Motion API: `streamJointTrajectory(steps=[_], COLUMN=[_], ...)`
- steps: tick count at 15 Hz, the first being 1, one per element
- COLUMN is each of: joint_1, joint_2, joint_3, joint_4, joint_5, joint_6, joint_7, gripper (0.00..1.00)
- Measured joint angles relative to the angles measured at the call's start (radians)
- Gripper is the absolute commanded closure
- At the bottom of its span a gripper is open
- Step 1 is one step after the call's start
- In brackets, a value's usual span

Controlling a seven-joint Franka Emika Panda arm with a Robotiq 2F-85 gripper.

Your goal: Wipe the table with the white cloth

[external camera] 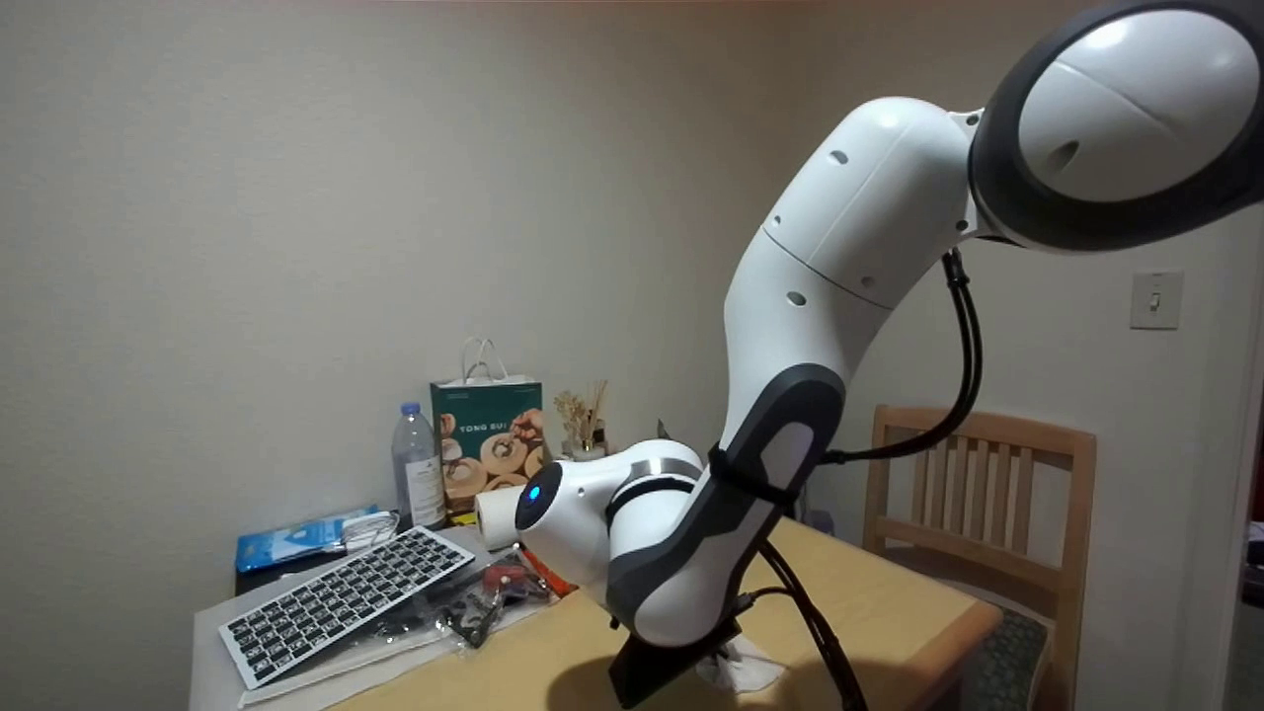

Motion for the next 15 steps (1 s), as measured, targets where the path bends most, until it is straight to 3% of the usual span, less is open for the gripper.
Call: streamJointTrajectory(steps=[4, 7, 9, 15], joint_1=[-0.023, -0.096, -0.128, -0.083], joint_2=[0.039, 0.048, 0.05, 0.052], joint_3=[-0.047, -0.112, -0.118, -0.112], joint_4=[0.058, 0.054, 0.057, 0.062], joint_5=[0.072, 0.1, 0.101, 0.099], joint_6=[-0.075, -0.075, -0.07, -0.074], joint_7=[0.034, 0.052, 0.048, 0.049], gripper=[1.0, 0.98, 0.98, 1.0])
